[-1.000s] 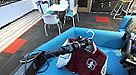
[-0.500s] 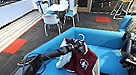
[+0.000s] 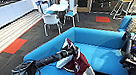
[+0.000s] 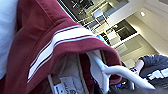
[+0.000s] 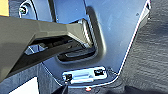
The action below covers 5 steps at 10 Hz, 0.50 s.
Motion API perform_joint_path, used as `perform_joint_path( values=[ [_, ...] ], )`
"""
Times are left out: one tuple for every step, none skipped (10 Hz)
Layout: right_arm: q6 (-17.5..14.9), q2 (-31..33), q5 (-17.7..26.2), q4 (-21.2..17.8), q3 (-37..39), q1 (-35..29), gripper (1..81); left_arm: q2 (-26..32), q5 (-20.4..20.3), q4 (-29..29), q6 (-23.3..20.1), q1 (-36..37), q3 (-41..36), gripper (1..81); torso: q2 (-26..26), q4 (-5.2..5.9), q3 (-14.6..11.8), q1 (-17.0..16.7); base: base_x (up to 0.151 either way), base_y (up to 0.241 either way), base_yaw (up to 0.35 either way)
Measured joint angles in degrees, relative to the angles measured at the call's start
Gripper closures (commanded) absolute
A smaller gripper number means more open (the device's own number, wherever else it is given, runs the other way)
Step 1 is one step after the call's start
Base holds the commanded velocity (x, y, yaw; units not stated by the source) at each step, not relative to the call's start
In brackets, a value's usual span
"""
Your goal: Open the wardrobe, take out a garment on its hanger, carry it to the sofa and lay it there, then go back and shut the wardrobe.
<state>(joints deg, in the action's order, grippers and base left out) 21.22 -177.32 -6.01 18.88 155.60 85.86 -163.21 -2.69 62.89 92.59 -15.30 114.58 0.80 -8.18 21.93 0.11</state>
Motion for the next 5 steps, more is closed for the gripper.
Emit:
perform_joint_path(
  values=[
    [0.00,0.00,0.00,-0.01,0.00,0.00,1.0,0.98,0.06,0.89,-0.02,-0.88,0.00,81.1,0.00,0.00,0.00,0.00,0.000,0.000,0.000],
    [-0.01,0.00,0.00,-0.01,0.00,0.02,1.0,2.05,0.09,1.60,0.00,-1.34,0.00,81.1,0.00,0.00,0.00,0.00,0.000,0.000,0.000],
    [-0.01,0.00,0.00,0.00,0.00,0.00,1.0,3.23,0.00,2.76,0.00,-1.67,0.00,81.1,0.00,0.00,0.00,0.00,0.000,0.000,0.000],
    [-0.01,0.00,0.00,-0.01,0.00,0.00,1.0,4.25,-0.24,3.62,-0.02,-2.43,0.00,81.1,0.00,0.00,0.00,0.00,0.000,0.000,0.000],
    [-0.01,0.00,0.00,-0.01,0.00,0.02,1.0,5.16,-0.30,4.04,-0.22,-3.24,0.35,81.1,0.00,0.00,0.00,0.00,0.000,0.000,0.000]
  ],
)
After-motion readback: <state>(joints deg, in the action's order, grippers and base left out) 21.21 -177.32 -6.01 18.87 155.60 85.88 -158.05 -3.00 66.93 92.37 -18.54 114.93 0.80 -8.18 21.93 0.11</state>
